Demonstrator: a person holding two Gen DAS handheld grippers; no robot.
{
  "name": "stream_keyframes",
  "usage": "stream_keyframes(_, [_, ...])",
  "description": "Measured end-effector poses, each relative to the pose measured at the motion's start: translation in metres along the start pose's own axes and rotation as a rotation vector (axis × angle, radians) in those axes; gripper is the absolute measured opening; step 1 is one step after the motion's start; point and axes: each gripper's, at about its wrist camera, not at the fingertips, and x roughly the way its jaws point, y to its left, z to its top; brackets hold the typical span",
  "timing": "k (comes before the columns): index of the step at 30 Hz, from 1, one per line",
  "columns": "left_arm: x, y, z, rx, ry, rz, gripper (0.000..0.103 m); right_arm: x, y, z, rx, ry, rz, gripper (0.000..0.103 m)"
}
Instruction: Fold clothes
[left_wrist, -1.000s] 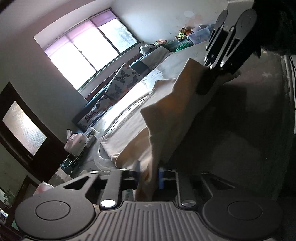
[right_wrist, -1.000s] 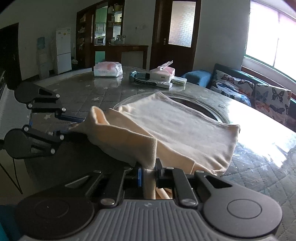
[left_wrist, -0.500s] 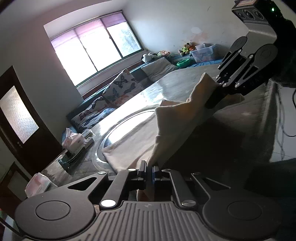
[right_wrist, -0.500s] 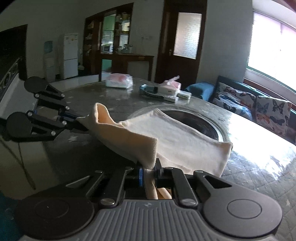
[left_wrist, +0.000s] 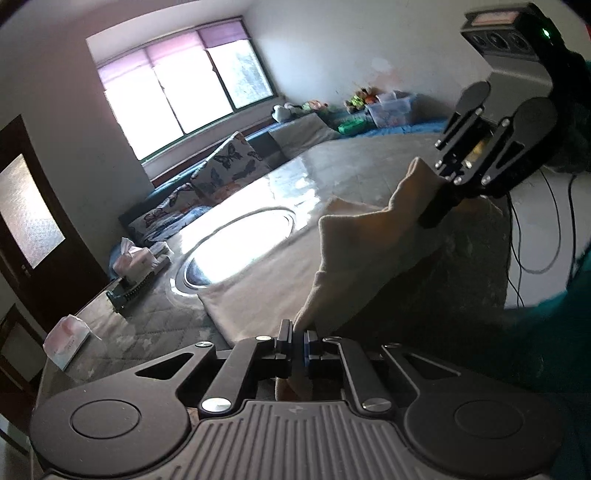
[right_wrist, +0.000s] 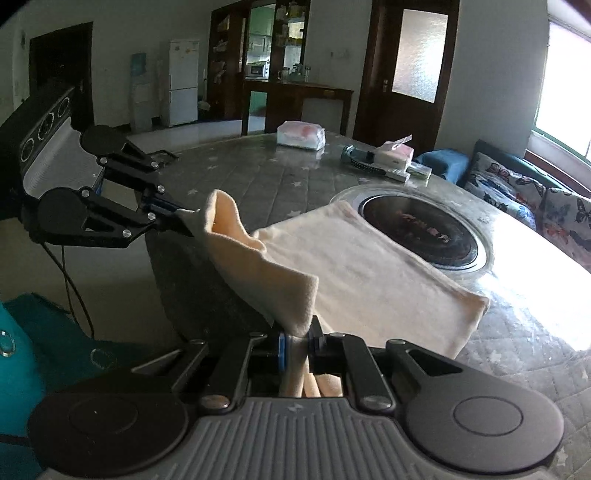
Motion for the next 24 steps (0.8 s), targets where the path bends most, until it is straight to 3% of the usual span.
stream_keyframes(9, [0.047, 0.046, 0.037, -0.061, -0.063, 0.038, 0.006, 0.013, -0.037, 0.034, 0.018, 0.000, -0.046, 0.009])
stream_keyframes(14, [0.112, 0.082, 0.054, -0.130, -0.001, 0.040, 0.006, 0.061, -0.086, 0.060, 0.030, 0.042, -0.094, 0.009])
stream_keyframes(18, [0.169, 0.102, 0.050, -0.176, 0.093, 0.054, 0.010, 0.117, -0.122, 0.061, 0.115, 0.095, -0.129, 0.010])
stream_keyframes(21, [0.199, 0.112, 0.039, -0.237, 0.161, 0.044, 0.012, 0.143, -0.136, 0.046, 0.207, 0.100, -0.170, 0.021])
stream_keyframes(24, [0.208, 0.117, 0.029, -0.276, 0.175, 0.067, 0.024, 0.153, -0.148, 0.030, 0.304, 0.073, -0.205, 0.024])
